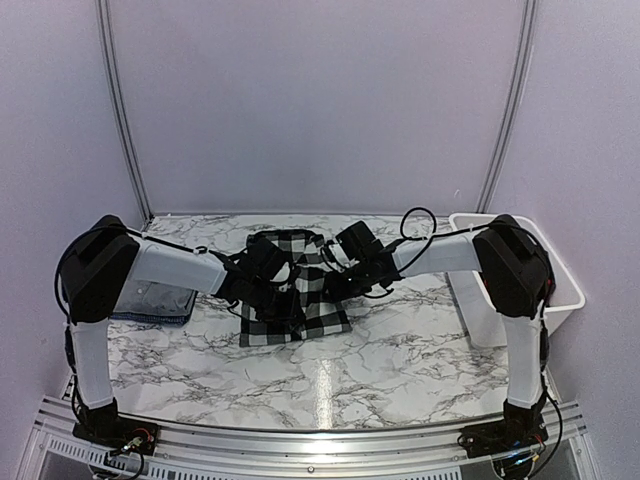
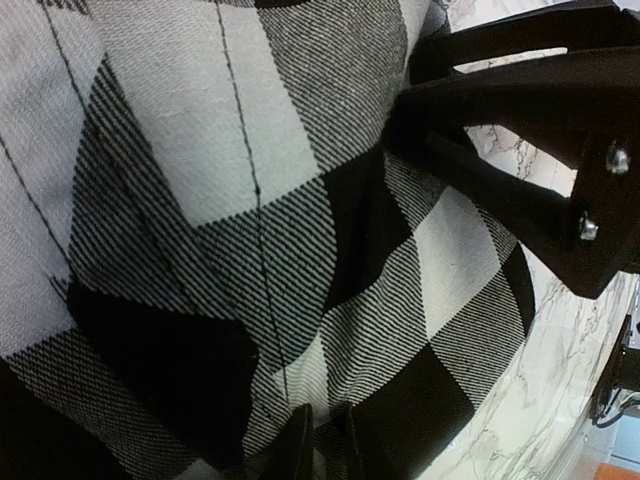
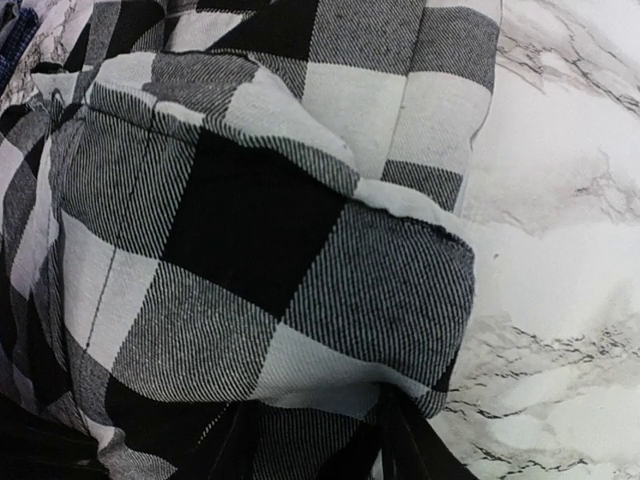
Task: Fold and stack the long sleeve shirts
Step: Smooth out the 2/3-rectangle-folded shirt at the center of the board, then pick up the 2/3-rectangle-folded shirt from the center of the board.
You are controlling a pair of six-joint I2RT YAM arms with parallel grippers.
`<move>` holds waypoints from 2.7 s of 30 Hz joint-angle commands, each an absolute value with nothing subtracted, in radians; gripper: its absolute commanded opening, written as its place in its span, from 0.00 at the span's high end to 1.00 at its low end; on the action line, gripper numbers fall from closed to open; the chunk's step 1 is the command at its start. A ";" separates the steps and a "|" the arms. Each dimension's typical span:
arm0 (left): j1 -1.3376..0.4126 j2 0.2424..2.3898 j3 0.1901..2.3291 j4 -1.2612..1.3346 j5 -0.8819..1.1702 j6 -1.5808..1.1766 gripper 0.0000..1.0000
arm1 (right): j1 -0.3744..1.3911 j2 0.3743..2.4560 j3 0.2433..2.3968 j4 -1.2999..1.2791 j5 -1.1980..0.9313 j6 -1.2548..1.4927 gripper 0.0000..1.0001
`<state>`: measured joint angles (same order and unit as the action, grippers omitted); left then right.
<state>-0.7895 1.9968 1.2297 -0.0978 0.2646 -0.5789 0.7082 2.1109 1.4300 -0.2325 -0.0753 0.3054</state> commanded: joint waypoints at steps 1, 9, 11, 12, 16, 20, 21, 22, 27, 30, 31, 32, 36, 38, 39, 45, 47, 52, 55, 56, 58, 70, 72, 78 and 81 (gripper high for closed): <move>-0.796 2.009 1.201 -0.104 0.257 -0.566 0.86 | 0.716 2.061 1.460 -0.292 -0.007 0.294 0.56; -0.795 1.947 1.196 -0.106 0.241 -0.566 0.85 | 0.778 2.029 1.549 -0.331 0.085 0.268 0.56; -0.795 1.916 1.197 -0.106 0.229 -0.572 0.85 | 0.790 2.052 1.568 -0.332 0.077 0.268 0.58; -0.793 1.899 1.195 -0.106 0.214 -0.577 0.85 | 0.793 2.066 1.580 -0.329 0.074 0.270 0.59; -0.767 1.813 1.157 -0.103 0.167 -0.616 0.83 | 0.810 2.126 1.614 -0.327 0.064 0.276 0.58; -0.735 1.715 1.098 -0.099 0.146 -0.632 0.81 | 0.809 2.209 1.668 -0.340 0.059 0.271 0.48; -0.726 1.693 1.079 -0.100 0.144 -0.634 0.81 | 0.810 2.228 1.684 -0.346 0.057 0.268 0.45; -0.716 1.673 1.059 -0.100 0.145 -0.639 0.81 | 0.810 2.245 1.699 -0.353 0.056 0.266 0.43; -0.660 1.576 0.929 -0.101 0.159 -0.659 0.79 | 0.810 2.287 1.715 -0.382 0.074 0.261 0.27; -0.640 1.528 0.867 -0.103 0.166 -0.665 0.77 | 0.811 2.274 1.713 -0.410 0.084 0.259 0.26; -0.636 1.516 0.850 -0.104 0.170 -0.667 0.76 | 0.811 2.258 1.709 -0.416 0.090 0.259 0.25; -0.634 1.503 0.834 -0.106 0.173 -0.668 0.76 | 0.811 2.236 1.701 -0.416 0.094 0.261 0.25; -0.632 1.471 0.774 -0.106 0.186 -0.679 0.75 | 0.812 2.099 1.627 -0.396 0.091 0.267 0.24; -0.632 1.456 0.747 -0.106 0.196 -0.686 0.75 | 0.811 2.028 1.554 -0.372 0.082 0.278 0.23; -0.632 1.448 0.731 -0.105 0.209 -0.687 0.74 | 0.811 1.994 1.517 -0.360 0.076 0.282 0.22; -0.632 1.394 0.668 -0.101 0.247 -0.666 0.72 | 0.811 1.815 1.271 -0.278 0.012 0.343 0.23; -0.632 1.372 0.644 -0.101 0.255 -0.660 0.72 | 0.810 1.762 1.185 -0.245 -0.031 0.366 0.26; -0.646 1.342 0.592 -0.089 0.260 -0.656 0.72 | 0.811 1.678 1.022 -0.183 -0.096 0.399 0.37; -0.670 1.335 0.579 -0.077 0.240 -0.649 0.72 | 0.811 1.662 0.955 -0.157 -0.114 0.393 0.45; -0.677 1.336 0.576 -0.072 0.233 -0.646 0.72 | 0.811 1.663 0.944 -0.152 -0.119 0.388 0.48; -0.687 1.341 0.573 -0.066 0.204 -0.639 0.73 | 0.812 1.665 0.926 -0.141 -0.129 0.374 0.54; -0.770 1.483 0.623 -0.054 0.070 -0.587 0.76 | 0.847 1.706 0.892 -0.116 -0.055 0.263 0.66; -0.782 1.502 0.638 -0.055 0.056 -0.582 0.76 | 0.852 1.721 0.891 -0.117 -0.045 0.252 0.68; -0.794 1.529 0.658 -0.086 -0.010 -0.566 0.75 | 0.863 1.747 0.889 -0.109 -0.009 0.216 0.70; -0.797 1.540 0.671 -0.124 -0.068 -0.558 0.74 | 0.863 1.763 0.895 -0.100 -0.005 0.207 0.71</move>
